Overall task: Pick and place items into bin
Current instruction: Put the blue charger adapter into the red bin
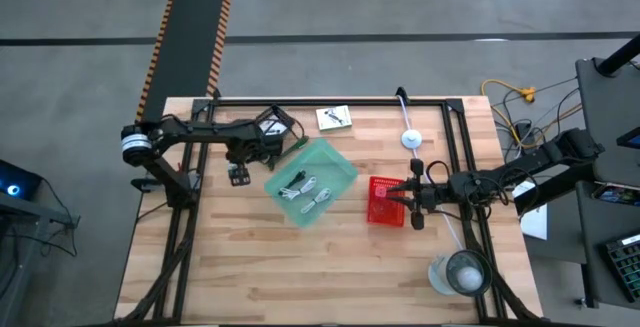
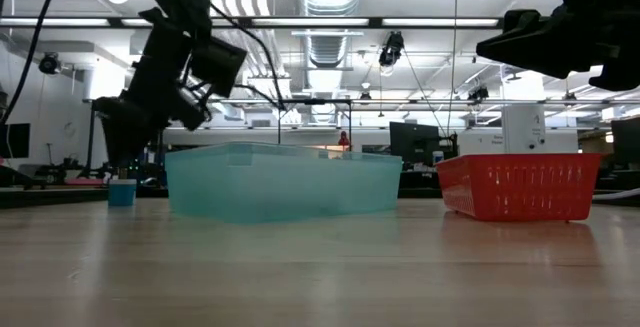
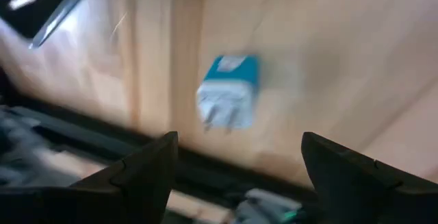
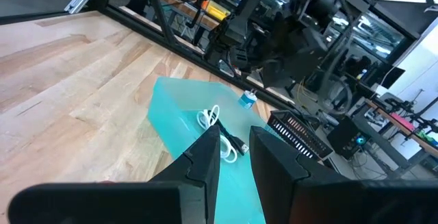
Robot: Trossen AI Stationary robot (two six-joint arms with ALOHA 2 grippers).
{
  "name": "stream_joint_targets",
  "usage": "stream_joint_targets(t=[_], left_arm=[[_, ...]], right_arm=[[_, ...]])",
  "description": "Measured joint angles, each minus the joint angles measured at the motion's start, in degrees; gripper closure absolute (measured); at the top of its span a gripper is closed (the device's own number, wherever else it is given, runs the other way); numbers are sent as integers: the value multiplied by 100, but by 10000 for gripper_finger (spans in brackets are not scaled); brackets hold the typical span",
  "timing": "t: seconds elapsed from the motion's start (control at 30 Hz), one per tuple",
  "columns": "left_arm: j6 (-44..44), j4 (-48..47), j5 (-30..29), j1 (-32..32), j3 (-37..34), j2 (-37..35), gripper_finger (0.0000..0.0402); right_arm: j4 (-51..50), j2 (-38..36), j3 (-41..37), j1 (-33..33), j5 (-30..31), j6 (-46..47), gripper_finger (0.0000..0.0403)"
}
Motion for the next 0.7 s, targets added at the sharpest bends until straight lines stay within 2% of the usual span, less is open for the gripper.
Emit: stream_joint_targets(t=[0.07,0.17,0.6,0.7], left_arm=[[74,9,-241,0,-101,-4,111],[78,159,-284,4,-221,-11,111],[492,978,-252,131,-416,-11,111],[496,1027,-6,239,-419,-9,111]], right_arm=[[0,0,0,0,0,0,335],[0,0,0,2,0,0,335],[0,0,0,0,0,0,335],[0,0,0,0,0,0,335]])
